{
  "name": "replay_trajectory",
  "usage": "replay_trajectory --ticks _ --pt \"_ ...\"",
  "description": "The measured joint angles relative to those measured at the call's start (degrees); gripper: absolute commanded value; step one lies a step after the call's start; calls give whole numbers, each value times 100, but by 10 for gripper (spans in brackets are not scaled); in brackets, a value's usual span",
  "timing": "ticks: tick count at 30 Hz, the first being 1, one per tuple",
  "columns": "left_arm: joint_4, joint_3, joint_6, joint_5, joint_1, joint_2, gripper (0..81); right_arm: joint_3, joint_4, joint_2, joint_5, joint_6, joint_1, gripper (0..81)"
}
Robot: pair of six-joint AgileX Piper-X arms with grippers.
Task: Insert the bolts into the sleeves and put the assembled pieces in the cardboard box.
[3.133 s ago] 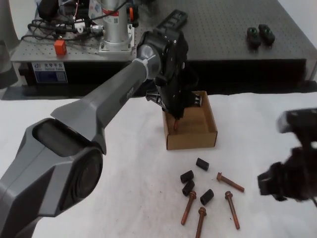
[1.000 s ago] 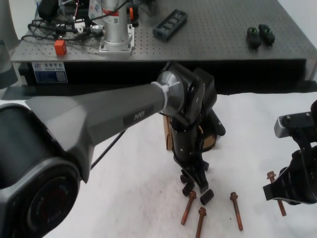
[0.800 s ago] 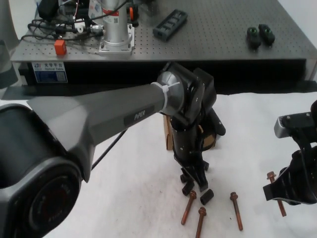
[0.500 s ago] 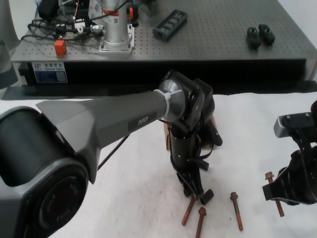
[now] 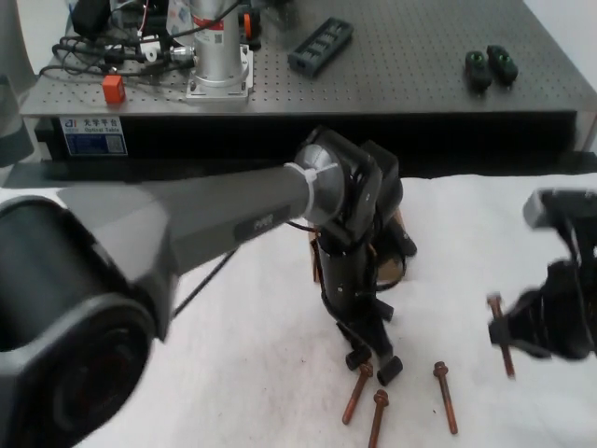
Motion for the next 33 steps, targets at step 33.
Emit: replay_trajectory --ticks 33 --pt "-8044 6703 -2944 2838 149 -5365 7 0 -4224 -729 -1353 3047 2232 37"
